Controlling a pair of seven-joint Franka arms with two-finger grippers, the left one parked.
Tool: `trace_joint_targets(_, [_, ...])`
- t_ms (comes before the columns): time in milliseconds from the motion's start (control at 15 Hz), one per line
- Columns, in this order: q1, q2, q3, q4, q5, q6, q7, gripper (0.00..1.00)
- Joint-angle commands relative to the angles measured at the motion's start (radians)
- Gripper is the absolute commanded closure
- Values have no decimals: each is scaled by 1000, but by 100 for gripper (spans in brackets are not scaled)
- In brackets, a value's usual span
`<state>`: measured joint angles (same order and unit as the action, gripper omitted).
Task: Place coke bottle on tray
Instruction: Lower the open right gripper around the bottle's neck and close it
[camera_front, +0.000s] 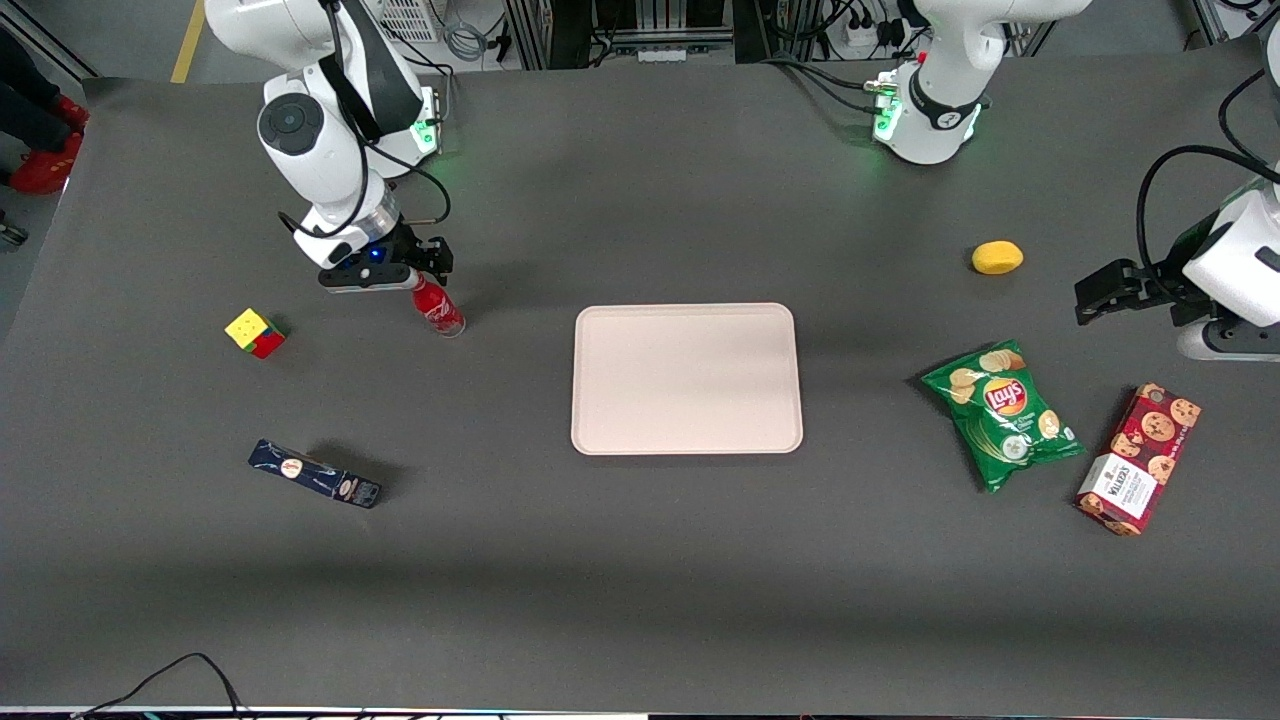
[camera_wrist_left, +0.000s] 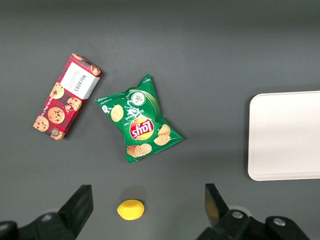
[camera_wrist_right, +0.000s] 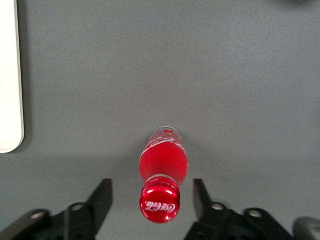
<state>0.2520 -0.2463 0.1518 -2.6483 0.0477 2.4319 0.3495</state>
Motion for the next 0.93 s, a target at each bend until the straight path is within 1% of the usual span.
trace_joint_targets(0, [-2,9,2,-2,20,19,-7,55])
trace_joint_targets(200, [-4,9,2,-2,20,19,-7,77])
trace_joint_targets(333, [-2,7,2,-2,20,19,-7,95])
trace_joint_targets(400, [-4,5,2,-2,20,19,-7,100])
trace_joint_targets(600, [-2,-7,2,7,20,-2,0,100])
trace_joint_targets(867, [-2,-28,0,63,20,-97,-1,100])
